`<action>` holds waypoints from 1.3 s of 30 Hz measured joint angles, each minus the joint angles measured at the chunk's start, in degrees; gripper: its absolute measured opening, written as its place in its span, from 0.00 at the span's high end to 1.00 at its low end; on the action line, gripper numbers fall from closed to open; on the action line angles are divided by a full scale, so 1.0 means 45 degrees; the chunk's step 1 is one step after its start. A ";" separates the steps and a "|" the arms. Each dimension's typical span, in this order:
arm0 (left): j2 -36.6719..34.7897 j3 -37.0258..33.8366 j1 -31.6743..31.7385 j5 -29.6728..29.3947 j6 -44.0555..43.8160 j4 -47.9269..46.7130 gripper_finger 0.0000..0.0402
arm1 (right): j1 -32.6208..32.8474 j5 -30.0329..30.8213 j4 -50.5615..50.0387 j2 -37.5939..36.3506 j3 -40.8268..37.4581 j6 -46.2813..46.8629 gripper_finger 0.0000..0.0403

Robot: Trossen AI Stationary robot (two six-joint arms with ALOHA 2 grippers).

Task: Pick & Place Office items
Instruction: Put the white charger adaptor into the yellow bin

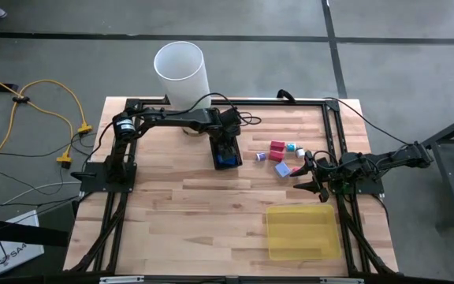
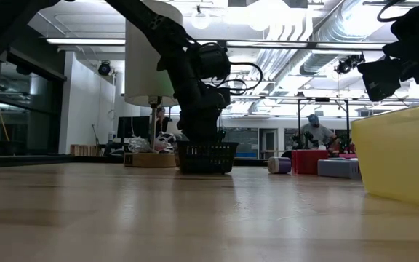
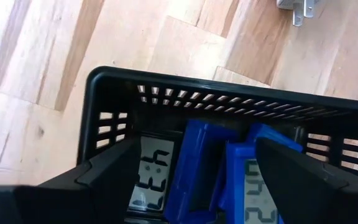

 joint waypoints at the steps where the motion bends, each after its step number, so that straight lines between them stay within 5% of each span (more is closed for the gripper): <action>1: 0.0000 0.0000 0.0000 0.0099 -0.0001 0.0000 0.23 | 0.0000 0.0000 0.0000 -0.0002 0.0000 0.0000 0.53; 20: -0.0286 -0.0005 -0.0261 0.0175 0.0653 0.0092 0.23 | 0.0000 0.0005 0.0000 -0.0005 0.0000 0.0000 0.53; 39: -0.1530 0.0000 -0.1287 -0.1394 0.0720 0.0445 0.23 | 0.0000 0.0005 0.0021 -0.0005 0.0000 0.0000 0.53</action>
